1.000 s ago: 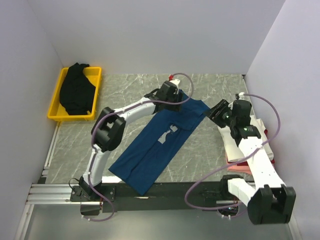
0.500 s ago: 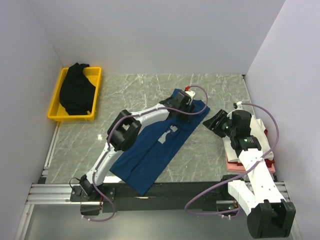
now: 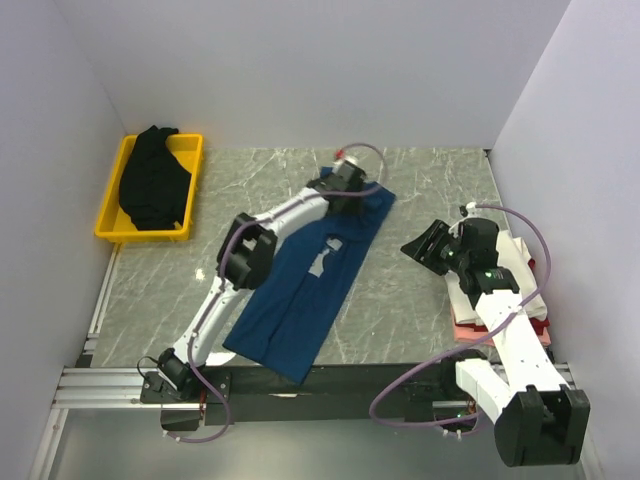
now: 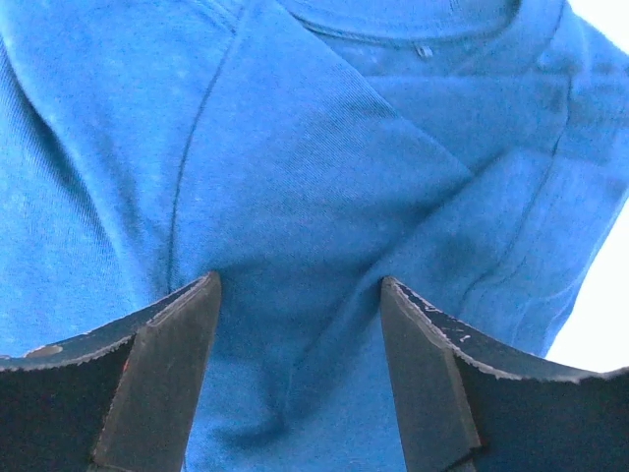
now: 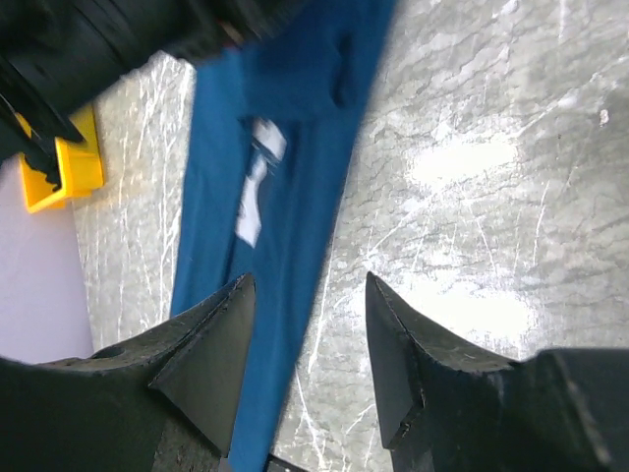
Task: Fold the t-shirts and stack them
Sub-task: Fold the tshirt
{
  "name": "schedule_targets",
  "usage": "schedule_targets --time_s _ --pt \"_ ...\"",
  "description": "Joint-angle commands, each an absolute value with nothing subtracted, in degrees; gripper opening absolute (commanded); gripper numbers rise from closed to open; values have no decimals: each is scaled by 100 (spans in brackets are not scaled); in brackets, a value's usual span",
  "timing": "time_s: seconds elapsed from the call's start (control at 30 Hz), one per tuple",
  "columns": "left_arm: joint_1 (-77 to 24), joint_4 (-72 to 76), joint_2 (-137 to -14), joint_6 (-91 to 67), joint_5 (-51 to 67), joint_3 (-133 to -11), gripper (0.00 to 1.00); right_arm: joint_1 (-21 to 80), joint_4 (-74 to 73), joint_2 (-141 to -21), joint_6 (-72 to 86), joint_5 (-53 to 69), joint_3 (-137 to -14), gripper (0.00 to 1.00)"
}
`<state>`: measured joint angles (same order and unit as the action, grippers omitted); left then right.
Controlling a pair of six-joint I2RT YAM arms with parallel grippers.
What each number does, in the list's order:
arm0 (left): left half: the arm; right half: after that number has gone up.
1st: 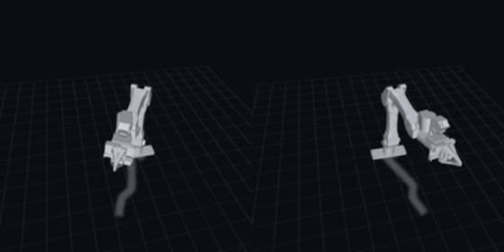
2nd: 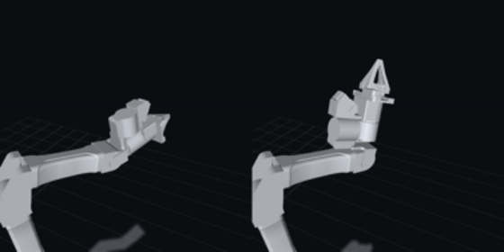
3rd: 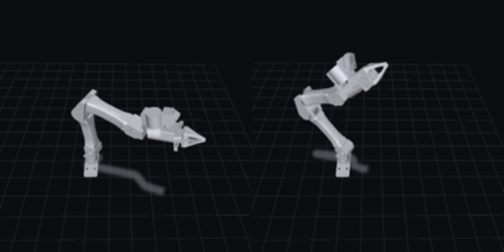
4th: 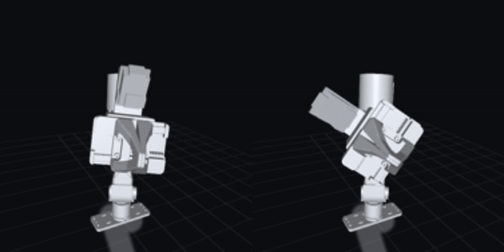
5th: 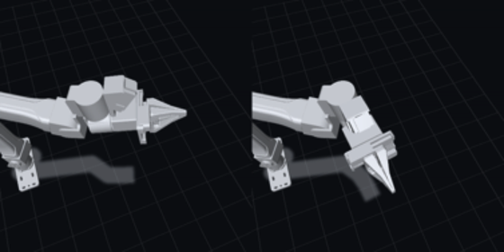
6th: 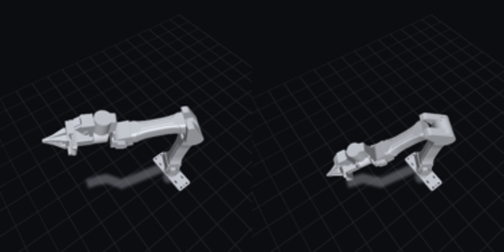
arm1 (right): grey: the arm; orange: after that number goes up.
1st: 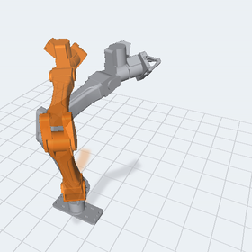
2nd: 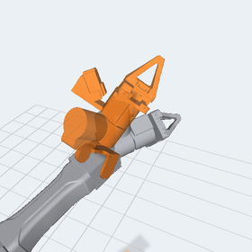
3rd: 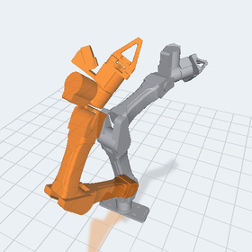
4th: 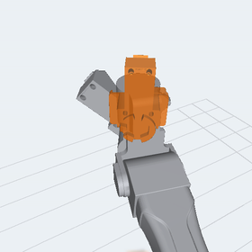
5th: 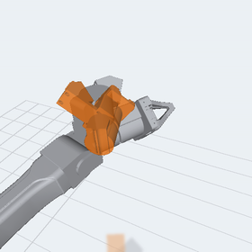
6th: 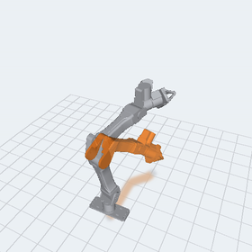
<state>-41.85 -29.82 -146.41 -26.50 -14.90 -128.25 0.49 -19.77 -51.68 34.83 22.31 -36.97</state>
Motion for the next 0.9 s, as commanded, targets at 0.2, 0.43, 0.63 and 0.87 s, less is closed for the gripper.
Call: schedule_targets --time_s 0.2,0.43,0.63,0.87 --pt "-2514 -3235 -14151 -4780 -1082 -11629 75 35 -1547 -5818 3235 2628 -3849 56" --pt "-2364 -2902 -14151 -4712 -440 -12287 86 158 -1529 -6214 3085 2654 -3920 56" --pt "-2364 -2101 -13282 -4412 -211 -11699 92 587 -1626 -6249 3032 2435 -3964 56" --pt "-2364 -2144 -12219 -4096 -447 -11154 92 1441 -1600 -6170 3278 1978 -3920 56"
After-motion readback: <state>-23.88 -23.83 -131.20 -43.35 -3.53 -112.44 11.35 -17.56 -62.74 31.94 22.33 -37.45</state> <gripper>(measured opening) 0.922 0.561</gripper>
